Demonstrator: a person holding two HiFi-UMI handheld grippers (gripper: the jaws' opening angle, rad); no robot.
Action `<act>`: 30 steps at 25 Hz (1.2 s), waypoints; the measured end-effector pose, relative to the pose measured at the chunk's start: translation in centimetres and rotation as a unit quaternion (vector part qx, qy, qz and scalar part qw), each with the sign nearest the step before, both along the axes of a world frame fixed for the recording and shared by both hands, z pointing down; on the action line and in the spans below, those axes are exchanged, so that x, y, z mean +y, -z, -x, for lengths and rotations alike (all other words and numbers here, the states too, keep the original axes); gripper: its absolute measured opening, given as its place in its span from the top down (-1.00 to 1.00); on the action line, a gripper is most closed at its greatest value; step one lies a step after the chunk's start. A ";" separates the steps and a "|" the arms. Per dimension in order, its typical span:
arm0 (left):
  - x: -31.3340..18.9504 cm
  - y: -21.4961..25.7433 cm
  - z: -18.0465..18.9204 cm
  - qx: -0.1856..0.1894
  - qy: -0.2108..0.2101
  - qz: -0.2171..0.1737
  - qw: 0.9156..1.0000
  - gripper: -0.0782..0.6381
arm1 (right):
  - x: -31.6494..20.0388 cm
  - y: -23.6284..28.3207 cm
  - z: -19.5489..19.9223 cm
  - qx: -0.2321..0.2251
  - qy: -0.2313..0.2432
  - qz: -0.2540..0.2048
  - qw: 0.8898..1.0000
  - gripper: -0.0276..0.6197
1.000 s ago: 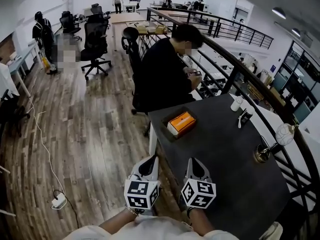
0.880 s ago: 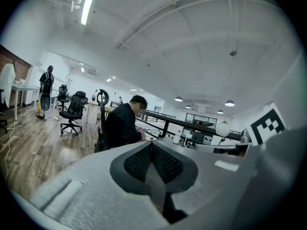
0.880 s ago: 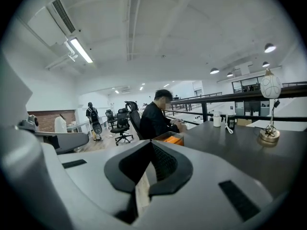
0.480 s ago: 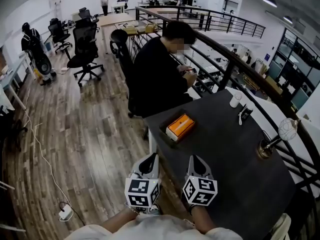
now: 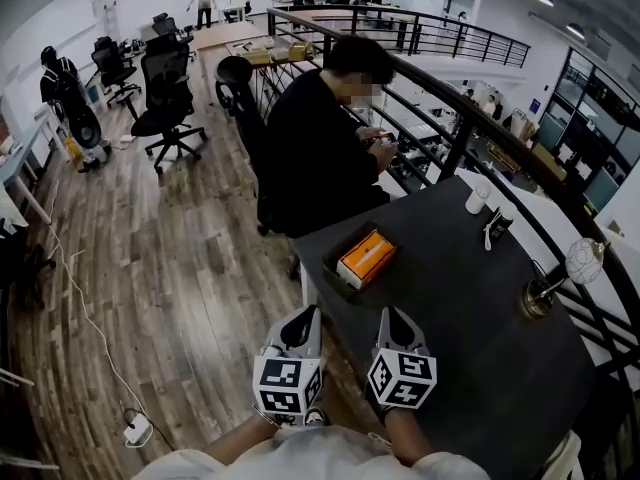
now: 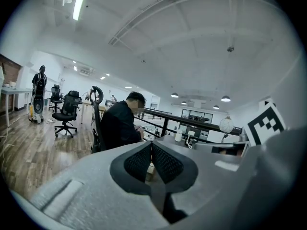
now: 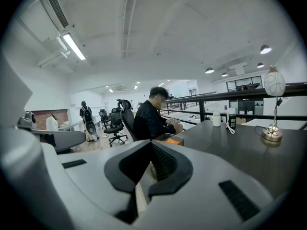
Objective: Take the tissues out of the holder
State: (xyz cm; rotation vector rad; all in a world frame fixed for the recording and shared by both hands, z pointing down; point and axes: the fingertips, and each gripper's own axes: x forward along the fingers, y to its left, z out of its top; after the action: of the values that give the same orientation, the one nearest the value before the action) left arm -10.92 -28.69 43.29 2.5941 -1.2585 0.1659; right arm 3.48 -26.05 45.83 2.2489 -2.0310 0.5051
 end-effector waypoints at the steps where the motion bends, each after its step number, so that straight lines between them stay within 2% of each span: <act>1: -0.3 0.0 -0.1 -0.001 0.000 0.000 1.000 0.76 | -0.3 0.1 0.0 0.000 0.000 0.001 1.000 0.90; 8: -1.6 -0.8 -0.2 0.001 0.007 0.008 1.000 0.76 | -0.9 -0.3 -0.1 0.012 0.005 0.010 1.000 0.90; 13: -1.9 -1.9 -1.8 -0.005 0.002 0.015 1.000 0.76 | -1.2 -1.1 -1.4 0.008 0.001 0.020 1.000 0.90; 18: -2.0 -1.6 -3.4 -0.018 -0.005 0.006 1.000 0.76 | -1.4 -1.0 -2.7 -0.005 0.001 0.019 1.000 0.90; 30: -3.6 -3.0 -7.6 -0.032 -0.060 0.016 0.998 0.76 | -0.1 -1.8 -7.1 -0.025 -0.039 0.021 0.999 0.90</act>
State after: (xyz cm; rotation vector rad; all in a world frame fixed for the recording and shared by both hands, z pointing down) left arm -3.34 -32.28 46.25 2.6577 -1.1115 0.2904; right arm 10.54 -26.14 47.62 2.3200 -1.9414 0.6100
